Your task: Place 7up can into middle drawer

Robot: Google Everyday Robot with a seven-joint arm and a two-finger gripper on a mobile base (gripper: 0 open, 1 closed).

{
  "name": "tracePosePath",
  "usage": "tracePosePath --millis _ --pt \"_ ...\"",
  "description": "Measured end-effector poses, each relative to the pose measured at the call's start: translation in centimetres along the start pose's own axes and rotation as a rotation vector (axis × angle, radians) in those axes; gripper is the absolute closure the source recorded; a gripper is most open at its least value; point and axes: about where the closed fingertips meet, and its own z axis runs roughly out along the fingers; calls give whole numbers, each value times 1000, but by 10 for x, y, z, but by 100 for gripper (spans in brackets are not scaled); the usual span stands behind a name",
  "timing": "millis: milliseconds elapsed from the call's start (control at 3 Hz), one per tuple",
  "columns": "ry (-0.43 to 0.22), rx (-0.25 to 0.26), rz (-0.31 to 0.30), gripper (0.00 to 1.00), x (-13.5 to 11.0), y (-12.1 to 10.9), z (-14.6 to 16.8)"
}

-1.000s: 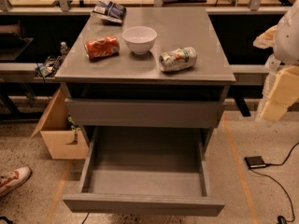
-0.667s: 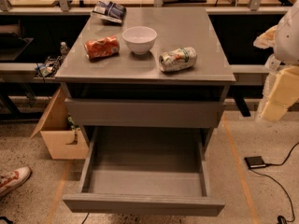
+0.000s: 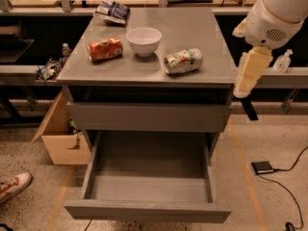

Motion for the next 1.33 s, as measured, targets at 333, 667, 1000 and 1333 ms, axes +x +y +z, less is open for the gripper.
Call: tracePosePath --millis 333,667,1000,1333 --pt "-17 16 9 0 -12 -40 33" --pt "-26 42 16 0 -34 -71 71" --pt "6 59 -2 0 -57 -95 106" --pt "49 44 -24 2 -78 -105 140"
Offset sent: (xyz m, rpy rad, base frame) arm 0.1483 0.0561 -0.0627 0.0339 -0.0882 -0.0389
